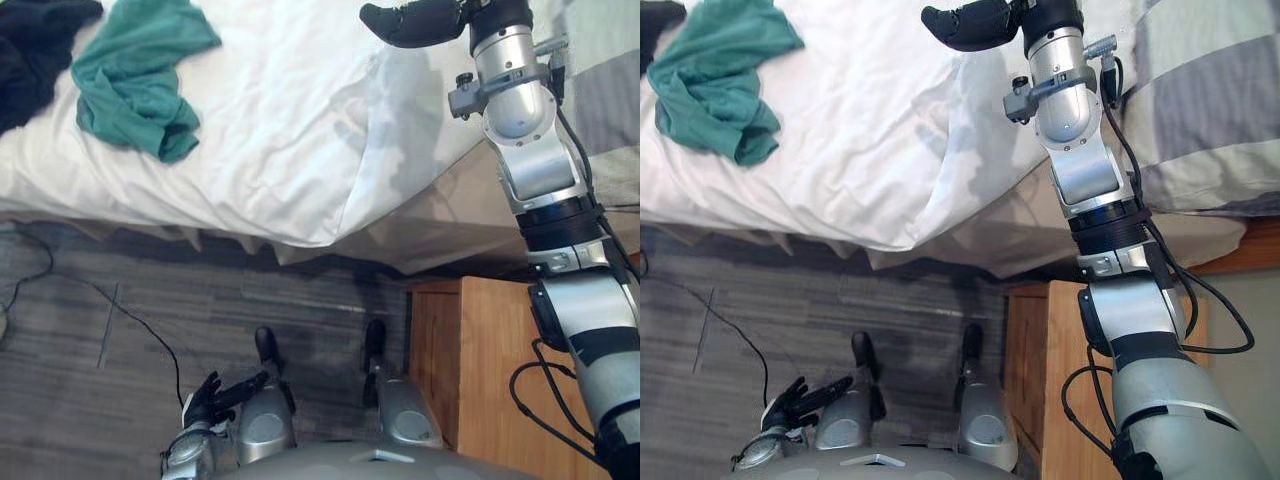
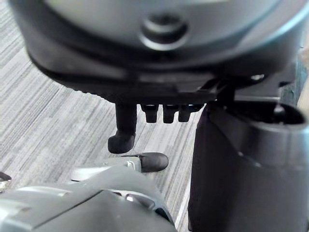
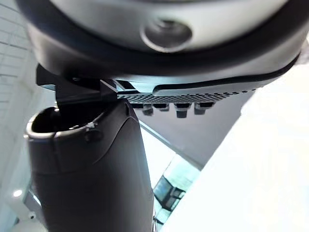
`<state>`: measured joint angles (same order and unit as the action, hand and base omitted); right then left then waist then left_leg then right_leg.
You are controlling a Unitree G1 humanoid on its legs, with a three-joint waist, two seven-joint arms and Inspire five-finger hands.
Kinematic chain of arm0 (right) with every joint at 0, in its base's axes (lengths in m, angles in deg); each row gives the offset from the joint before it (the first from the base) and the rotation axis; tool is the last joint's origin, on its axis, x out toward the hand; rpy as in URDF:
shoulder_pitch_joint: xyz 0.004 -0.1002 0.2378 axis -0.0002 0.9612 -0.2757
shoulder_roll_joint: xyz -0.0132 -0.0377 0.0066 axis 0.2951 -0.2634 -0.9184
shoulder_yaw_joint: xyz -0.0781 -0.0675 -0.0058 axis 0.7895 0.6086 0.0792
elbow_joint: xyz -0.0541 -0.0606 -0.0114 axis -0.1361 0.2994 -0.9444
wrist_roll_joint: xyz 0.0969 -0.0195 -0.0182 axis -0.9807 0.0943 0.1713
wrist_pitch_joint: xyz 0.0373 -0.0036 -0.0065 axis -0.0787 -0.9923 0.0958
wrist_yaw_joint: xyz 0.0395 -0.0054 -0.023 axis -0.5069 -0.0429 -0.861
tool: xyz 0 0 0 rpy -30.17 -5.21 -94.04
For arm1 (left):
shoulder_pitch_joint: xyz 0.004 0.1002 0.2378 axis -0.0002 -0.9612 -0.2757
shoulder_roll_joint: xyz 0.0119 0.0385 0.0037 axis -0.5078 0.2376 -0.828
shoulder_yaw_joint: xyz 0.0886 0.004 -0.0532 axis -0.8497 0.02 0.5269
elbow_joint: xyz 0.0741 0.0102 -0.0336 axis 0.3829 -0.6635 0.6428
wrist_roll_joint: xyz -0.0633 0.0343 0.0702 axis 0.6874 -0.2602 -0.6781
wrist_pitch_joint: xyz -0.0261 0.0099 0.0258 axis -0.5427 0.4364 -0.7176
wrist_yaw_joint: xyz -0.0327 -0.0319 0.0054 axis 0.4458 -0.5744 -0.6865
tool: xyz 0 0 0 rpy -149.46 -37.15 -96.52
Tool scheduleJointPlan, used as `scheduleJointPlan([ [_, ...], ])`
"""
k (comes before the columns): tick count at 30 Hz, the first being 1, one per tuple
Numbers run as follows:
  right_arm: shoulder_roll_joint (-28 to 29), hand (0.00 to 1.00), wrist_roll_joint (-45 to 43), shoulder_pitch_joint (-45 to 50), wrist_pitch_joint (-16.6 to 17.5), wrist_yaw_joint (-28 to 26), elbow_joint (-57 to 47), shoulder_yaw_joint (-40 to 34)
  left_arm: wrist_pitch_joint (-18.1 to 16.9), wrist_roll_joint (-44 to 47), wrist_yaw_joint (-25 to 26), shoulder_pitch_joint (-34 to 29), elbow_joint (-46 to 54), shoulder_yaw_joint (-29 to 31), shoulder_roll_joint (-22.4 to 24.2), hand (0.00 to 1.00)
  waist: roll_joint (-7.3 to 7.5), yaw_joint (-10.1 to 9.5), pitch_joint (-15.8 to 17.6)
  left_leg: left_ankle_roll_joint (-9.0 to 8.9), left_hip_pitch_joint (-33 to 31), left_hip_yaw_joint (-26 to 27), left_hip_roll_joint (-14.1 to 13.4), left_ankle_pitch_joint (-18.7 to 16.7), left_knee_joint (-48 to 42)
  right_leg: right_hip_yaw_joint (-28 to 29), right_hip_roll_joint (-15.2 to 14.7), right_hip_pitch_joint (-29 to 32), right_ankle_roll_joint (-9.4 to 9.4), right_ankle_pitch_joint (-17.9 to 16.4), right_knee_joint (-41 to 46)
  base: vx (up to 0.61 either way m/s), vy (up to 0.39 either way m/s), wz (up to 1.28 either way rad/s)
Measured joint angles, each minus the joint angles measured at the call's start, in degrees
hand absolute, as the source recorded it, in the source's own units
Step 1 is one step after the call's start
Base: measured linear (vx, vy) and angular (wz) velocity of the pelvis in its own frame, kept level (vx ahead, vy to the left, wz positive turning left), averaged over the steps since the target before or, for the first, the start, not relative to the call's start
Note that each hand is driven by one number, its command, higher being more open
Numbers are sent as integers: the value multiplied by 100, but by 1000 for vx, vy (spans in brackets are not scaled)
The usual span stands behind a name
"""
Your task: Tidy up the quilt and then pick up the clothes from the bed and put them into the laundry hamper
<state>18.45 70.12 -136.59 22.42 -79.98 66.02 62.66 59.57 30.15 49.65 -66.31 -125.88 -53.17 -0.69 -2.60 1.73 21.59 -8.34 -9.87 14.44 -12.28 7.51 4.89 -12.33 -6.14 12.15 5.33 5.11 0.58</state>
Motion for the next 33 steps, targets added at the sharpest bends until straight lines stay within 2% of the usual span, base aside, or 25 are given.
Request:
scheduleJointPlan([
  [2,-3,100,195,-204,-17,5,325,0,-3,2,-26,22,96,-6,1,100,-42,-20,140,7,-84,-17,4,43,0,-8,-3,75,-7,32,-3,-62,0,9],
  [6,-295,100,452,-367,-18,77,729,-2,-5,3,-52,228,161,-21,7,100,-261,-54,393,29,-469,-64,61,188,1,-34,-38,345,-6,253,-184,-68,10,5],
  [7,-338,0,565,-412,-19,78,951,-2,-6,3,-50,273,163,-45,6,100,-326,-48,445,42,-538,-68,76,214,2,-33,-51,415,1,284,-186,-84,28,-1],
  [11,-409,0,642,-486,-11,140,1943,-86,-15,42,-27,432,130,-246,-16,100,-536,-69,621,84,-702,-34,95,289,19,13,-64,622,-9,383,-192,-60,20,-5],
  [14,-410,0,650,-490,227,201,2118,-115,-37,165,-24,443,121,-353,-44,100,-553,-66,628,82,-726,28,81,321,23,99,-46,695,-27,428,-191,-37,9,-13],
  [21,-409,0,647,-173,202,82,2112,-161,-79,171,-29,628,-3,-585,-88,100,-546,-63,625,89,-465,78,69,353,25,156,-33,453,-34,464,-193,-10,3,-2],
  [25,-402,0,647,767,127,60,1338,-473,-79,153,-25,637,4,-588,-83,100,-429,-20,567,76,-246,97,67,337,28,165,-26,219,-32,456,-250,0,0,0],
  [30,-206,0,648,2523,112,52,520,-1213,156,-80,-26,636,-102,-562,-67,100,-80,70,296,52,90,113,75,270,25,152,-34,-153,-14,436,-317,14,-7,0],
  [31,-171,100,647,2736,114,51,469,-1316,163,-107,-20,634,-114,-556,-73,100,-49,76,212,54,105,98,79,260,25,147,-35,-181,-8,425,-325,33,-2,9],
  [33,-138,100,648,3347,146,46,416,-1584,263,-272,-2,617,-210,-422,-62,100,70,81,-7,55,258,100,113,201,18,143,-67,-358,38,365,-358,40,3,5],
])
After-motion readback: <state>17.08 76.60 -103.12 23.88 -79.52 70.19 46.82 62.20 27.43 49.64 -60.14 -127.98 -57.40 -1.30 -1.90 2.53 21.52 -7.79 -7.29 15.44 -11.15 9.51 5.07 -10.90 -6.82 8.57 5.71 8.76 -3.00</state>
